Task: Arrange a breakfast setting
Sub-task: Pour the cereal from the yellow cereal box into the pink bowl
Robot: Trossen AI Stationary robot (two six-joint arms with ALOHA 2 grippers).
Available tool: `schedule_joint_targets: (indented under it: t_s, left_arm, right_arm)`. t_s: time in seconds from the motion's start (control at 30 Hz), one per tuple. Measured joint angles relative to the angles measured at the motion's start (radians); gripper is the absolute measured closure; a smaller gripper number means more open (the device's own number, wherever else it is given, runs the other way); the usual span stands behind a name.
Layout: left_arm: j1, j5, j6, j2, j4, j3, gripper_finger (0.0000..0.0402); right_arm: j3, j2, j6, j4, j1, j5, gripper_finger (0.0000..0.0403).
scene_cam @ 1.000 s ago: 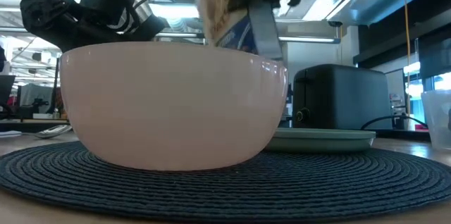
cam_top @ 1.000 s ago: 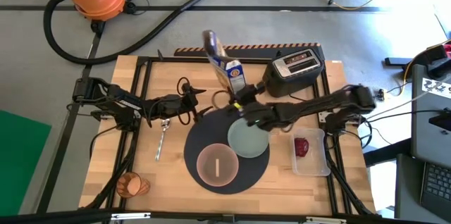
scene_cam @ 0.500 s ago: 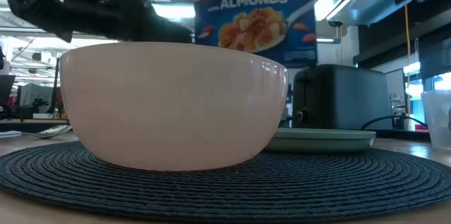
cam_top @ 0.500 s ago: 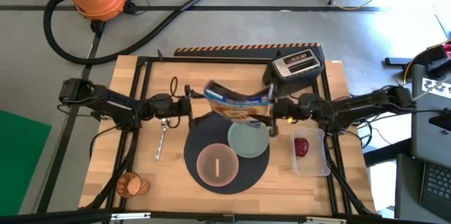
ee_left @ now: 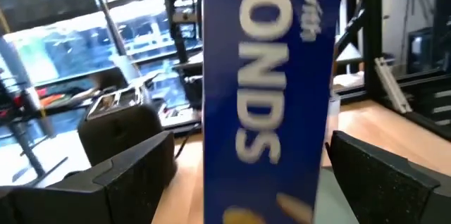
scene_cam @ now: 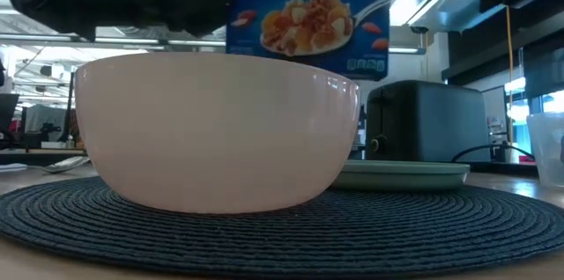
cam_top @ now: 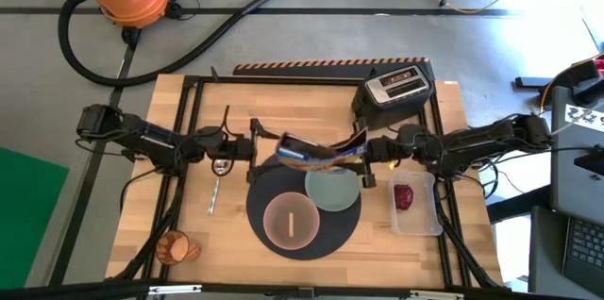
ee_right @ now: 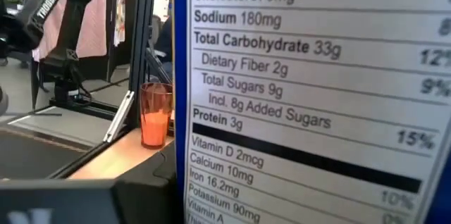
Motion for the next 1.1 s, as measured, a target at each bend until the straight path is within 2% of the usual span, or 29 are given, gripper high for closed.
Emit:
schedule_joint_targets:
  t_s: [0.13,0.33,0.5,0.7,0.83,0.93,1.1]
  left_arm:
    - [0.0,0.112,0.0,0.002,-0.009,0.022,0.0037]
    - [0.002,0.067,0.007,0.003,-0.084,0.041,0.0037]
    - [0.001,0.059,0.015,0.003,-0.082,0.041,0.0044]
    - [0.001,0.071,0.068,0.004,-0.086,0.041,0.0087]
    - [-0.005,0.067,0.161,0.005,-0.108,0.04,0.0115]
    - [-0.014,0.047,0.226,0.004,-0.161,0.041,0.0124]
    - [-0.015,0.012,0.236,-0.02,-0.209,0.042,0.0125]
  right_arm:
    - [0.03,0.043,-0.022,-0.013,0.0,-0.007,0.0201]
    - [0.071,0.073,-0.036,-0.006,0.0,-0.048,0.0201]
    - [0.094,0.078,-0.067,-0.01,0.0,-0.079,0.0201]
    - [0.094,0.081,-0.09,-0.024,0.0,-0.083,0.0201]
    - [0.095,0.096,-0.132,-0.029,0.0,-0.068,0.02]
    - [0.095,0.106,-0.141,-0.042,0.002,-0.062,0.0188]
    - [0.095,0.098,-0.134,-0.064,0.001,-0.048,0.0153]
